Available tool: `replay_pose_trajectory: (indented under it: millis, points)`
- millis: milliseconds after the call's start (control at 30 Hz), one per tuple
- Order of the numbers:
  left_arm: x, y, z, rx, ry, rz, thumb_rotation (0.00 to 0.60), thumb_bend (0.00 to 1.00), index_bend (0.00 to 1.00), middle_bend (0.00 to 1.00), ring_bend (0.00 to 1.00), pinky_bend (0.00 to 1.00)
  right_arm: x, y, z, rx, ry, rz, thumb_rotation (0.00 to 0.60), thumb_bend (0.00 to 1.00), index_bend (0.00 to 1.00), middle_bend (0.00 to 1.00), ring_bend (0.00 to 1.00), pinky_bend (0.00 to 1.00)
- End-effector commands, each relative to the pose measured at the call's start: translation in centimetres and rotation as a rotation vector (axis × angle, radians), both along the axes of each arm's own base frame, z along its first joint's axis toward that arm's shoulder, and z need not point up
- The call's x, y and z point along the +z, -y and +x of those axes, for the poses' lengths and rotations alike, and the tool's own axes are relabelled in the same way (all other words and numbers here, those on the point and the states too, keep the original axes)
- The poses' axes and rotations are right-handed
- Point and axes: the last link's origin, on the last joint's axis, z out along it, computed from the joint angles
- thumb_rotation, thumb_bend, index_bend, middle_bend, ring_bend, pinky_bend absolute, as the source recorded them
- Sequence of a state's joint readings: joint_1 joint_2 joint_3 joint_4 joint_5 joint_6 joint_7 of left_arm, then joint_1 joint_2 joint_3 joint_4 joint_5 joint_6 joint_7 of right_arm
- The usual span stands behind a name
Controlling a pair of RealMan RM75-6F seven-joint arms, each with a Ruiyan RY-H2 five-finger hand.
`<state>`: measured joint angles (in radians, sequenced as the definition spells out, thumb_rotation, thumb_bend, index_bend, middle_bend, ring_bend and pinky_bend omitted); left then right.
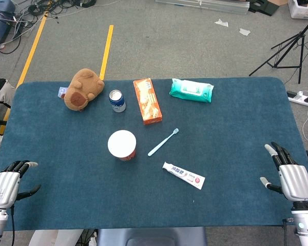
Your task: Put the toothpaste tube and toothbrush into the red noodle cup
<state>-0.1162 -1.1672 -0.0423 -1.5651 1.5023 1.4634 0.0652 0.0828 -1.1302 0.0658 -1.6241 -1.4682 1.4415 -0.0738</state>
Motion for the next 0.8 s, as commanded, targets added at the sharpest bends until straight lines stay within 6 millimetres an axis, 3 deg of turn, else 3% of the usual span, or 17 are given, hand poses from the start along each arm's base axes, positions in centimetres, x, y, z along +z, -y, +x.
replay_pose_trajectory:
  millis: [33,267,533,800]
  points:
    - [-0.2,0.1,-0.1,0.005,0.001,-0.004,0.6,0.15,0.33,0.34,0.29,0.44,-0.2,0.0,-0.1,-0.002,0.002,0.004,0.6,0.12,0.11,0.08,0.12,0.46]
    - [-0.6,0.3,0.2,0.01,0.02,-0.024,0.6,0.15,0.36,0.34,0.29,0.44,-0.1,0.1,-0.4,-0.002,0.009,0.002,0.6,0.12,0.11,0.08,0.12,0.46]
    - [-1.1,-0.6,1.2,0.0,0.125,-0.071,0.6,0.15,0.3,0.33,0.29,0.43,1.0,0.3,0.2,0.015,0.029,-0.017,0.6,0.12,0.11,0.08,0.11,0.44]
    - [-1.1,-1.8,2.6,-0.009,0.323,-0.072,0.6,0.15,0.21,0.31,0.24,0.29,1.2,0.3,0.7,0.024,0.042,-0.012,0.6,0.12,0.1,0.08,0.11,0.44]
